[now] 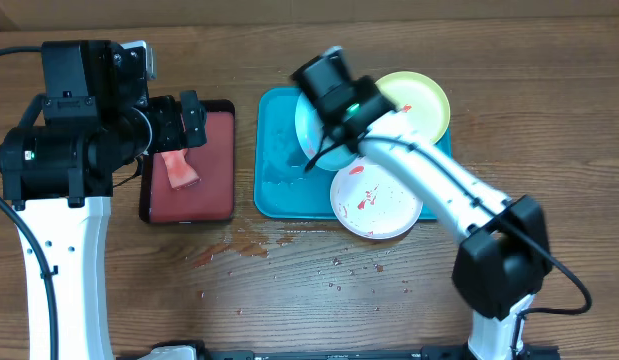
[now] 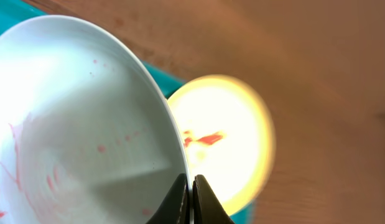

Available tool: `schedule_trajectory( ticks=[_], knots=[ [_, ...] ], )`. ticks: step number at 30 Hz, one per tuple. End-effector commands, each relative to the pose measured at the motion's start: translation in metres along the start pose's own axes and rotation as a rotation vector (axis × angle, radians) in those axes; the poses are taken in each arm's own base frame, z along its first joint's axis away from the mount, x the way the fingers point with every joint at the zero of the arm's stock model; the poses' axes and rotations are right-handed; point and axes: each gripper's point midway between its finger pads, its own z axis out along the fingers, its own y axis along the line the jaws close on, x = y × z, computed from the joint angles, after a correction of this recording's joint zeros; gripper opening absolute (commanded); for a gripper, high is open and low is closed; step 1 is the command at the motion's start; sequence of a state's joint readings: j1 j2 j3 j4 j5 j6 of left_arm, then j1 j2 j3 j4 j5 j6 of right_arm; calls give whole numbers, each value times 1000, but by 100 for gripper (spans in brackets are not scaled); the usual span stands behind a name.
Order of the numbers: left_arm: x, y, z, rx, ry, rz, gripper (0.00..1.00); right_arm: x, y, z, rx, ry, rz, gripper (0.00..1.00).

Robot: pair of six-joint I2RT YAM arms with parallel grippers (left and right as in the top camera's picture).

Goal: Clean dirty plates on tray and stack at the side
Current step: 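Carry the light blue plate right and set it on the table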

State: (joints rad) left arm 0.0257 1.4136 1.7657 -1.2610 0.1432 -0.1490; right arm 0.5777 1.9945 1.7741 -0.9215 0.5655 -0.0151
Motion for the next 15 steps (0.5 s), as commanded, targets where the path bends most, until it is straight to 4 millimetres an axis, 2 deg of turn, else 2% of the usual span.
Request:
schedule_trajectory(
  ticks=[1, 4, 7, 10, 15],
  knots=[
    [1, -5, -3, 17, -7, 30, 100, -1, 6, 9, -349, 59, 277, 4],
    [1, -5, -3, 17, -7, 30, 100, -4, -6, 15, -555, 75, 397, 4],
    [1, -5, -3, 17, -7, 30, 100, -1, -43, 27, -633, 84, 533, 4],
    [1, -5, -3, 17, -7, 30, 100, 17, -97, 47, -598, 105, 653, 4],
    [1, -5, -3, 17, -7, 30, 100, 73, -200, 77, -440, 153, 857, 4]
  ],
)
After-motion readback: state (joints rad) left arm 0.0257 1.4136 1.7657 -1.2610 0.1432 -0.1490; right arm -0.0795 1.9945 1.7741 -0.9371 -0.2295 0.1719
